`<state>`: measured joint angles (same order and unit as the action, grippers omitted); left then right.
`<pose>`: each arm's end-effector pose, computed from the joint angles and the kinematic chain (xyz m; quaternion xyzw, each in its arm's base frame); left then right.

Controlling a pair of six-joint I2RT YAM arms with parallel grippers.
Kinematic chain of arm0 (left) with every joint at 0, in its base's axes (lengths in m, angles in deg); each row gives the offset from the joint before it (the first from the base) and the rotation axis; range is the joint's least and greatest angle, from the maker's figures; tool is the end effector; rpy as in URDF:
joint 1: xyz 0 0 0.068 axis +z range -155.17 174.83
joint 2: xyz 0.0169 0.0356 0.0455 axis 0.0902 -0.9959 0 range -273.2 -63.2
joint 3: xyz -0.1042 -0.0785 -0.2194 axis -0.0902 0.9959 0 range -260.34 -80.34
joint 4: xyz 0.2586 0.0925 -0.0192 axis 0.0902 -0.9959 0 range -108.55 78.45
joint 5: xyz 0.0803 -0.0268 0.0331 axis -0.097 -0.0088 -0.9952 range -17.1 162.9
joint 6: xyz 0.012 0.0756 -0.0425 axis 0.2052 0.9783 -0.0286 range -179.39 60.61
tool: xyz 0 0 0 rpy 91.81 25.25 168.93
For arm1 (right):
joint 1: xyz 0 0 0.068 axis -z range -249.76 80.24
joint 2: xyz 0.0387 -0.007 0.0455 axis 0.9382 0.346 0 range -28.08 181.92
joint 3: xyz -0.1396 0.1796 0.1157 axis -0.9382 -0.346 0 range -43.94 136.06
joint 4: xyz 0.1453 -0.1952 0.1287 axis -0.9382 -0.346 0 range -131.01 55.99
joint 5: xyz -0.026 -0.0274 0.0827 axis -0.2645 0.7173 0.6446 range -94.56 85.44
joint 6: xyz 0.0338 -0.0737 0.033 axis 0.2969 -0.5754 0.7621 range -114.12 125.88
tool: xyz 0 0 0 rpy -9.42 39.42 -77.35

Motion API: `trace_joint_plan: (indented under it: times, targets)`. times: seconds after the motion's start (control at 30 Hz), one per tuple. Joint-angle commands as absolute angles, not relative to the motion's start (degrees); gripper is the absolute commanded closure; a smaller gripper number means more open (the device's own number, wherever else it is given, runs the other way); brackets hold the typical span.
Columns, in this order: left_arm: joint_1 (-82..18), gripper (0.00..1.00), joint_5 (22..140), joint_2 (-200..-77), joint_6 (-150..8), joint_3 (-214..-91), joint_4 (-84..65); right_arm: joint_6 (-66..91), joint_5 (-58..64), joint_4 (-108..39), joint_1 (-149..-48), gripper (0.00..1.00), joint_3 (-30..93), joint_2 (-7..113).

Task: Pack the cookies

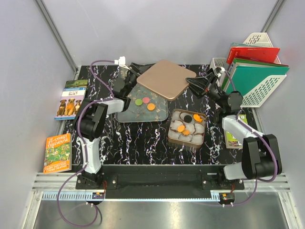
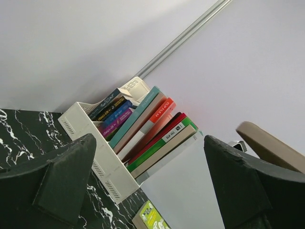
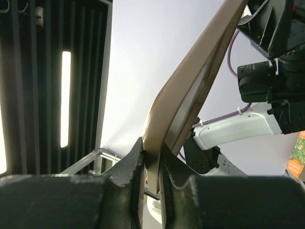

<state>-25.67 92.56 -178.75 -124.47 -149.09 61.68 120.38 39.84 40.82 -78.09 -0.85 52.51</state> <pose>0.4399 -0.1923 0.2525 -0.0626 0.5353 -0.6349 0.5536 0.3140 0.1009 0.3239 0.1251 0.5175 0.8088 0.2498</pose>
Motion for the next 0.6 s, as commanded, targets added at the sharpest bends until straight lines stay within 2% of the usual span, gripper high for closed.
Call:
trace_joint_plan:
  times: [0.0, 0.13, 0.23, 0.27, 0.3, 0.33, 0.37, 0.4, 0.47, 0.53, 0.57]
  targets:
    - [-26.1, 0.01, 91.9, -175.9, -125.7, -149.5, 84.0, 123.7, 43.3, 53.2, -77.4, 1.00, 3.3, 49.8]
    - [-24.2, 0.01, 91.7, -176.8, -129.6, -148.4, 84.0, 121.6, 47.9, 48.1, -75.0, 1.00, 4.2, 47.8]
    - [-21.5, 0.01, 90.9, -175.6, -133.0, -144.8, 83.9, 104.9, 54.8, 23.6, -75.0, 1.00, 6.4, 42.3]
    - [-20.1, 0.01, 90.7, -175.1, -133.8, -142.3, 83.5, 91.3, 55.2, 4.8, -75.0, 1.00, 8.4, 40.7]
    - [-19.3, 0.01, 90.8, -173.4, -133.8, -141.1, 82.9, 83.0, 54.5, -6.5, -74.9, 1.00, 10.3, 39.2]
    - [-18.7, 0.01, 91.2, -172.5, -133.7, -140.0, 81.6, 73.9, 52.7, -19.2, -75.0, 1.00, 13.1, 37.2]
    - [-17.5, 0.01, 91.8, -171.3, -133.1, -138.5, 77.4, 56.9, 44.9, -42.6, -75.0, 1.00, 19.4, 36.6]
    - [-17.1, 0.01, 93.8, -168.9, -131.9, -138.0, 74.5, 50.2, 39.7, -51.5, -75.1, 1.00, 22.4, 36.2]
    - [-16.5, 0.01, 96.2, -166.0, -127.4, -138.3, 62.5, 39.2, 26.6, -65.6, -75.2, 1.00, 27.8, 35.7]
    - [-16.5, 0.01, 99.6, -162.0, -123.0, -139.9, 52.0, 36.3, 19.7, -69.6, -75.5, 1.00, 29.3, 34.8]
    - [-16.9, 0.01, 100.1, -160.9, -119.3, -142.4, 40.5, 35.0, 16.0, -71.3, -75.5, 1.00, 29.3, 34.5]
